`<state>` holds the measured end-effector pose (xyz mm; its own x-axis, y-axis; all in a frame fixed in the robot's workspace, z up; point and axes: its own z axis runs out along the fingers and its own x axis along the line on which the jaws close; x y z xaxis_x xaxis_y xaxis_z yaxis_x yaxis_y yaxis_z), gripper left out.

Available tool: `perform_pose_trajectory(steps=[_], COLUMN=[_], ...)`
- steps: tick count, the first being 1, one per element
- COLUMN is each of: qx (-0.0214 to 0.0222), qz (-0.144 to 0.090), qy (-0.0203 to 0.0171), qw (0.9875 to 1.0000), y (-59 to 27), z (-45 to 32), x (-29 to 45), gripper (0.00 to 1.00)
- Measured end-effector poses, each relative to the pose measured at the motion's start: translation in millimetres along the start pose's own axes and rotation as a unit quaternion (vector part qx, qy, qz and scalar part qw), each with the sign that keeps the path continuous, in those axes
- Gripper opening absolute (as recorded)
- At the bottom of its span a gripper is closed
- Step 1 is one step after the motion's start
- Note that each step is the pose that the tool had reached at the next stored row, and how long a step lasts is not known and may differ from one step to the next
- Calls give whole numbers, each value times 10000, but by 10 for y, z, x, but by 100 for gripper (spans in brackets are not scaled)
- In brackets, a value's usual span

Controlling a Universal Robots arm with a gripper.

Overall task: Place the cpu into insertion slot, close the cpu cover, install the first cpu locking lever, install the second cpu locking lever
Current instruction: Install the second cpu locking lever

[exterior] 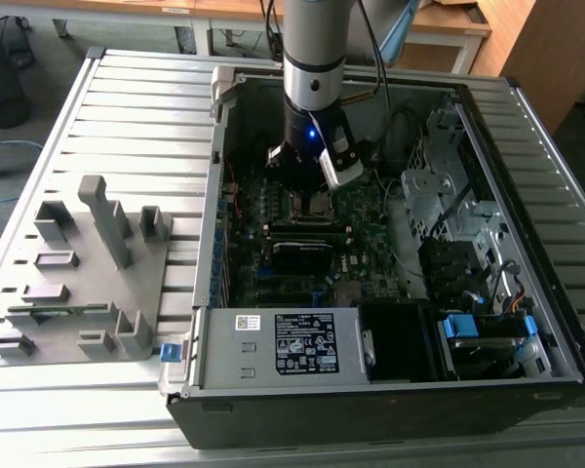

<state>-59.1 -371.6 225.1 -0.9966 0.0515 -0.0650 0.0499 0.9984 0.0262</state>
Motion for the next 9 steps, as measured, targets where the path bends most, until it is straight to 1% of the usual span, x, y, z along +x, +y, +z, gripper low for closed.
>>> perform_pose_trajectory(steps=[9], qx=[1], qz=[0], qy=[1], qw=[10000], y=[-5], z=[54], x=[38], gripper=[11])
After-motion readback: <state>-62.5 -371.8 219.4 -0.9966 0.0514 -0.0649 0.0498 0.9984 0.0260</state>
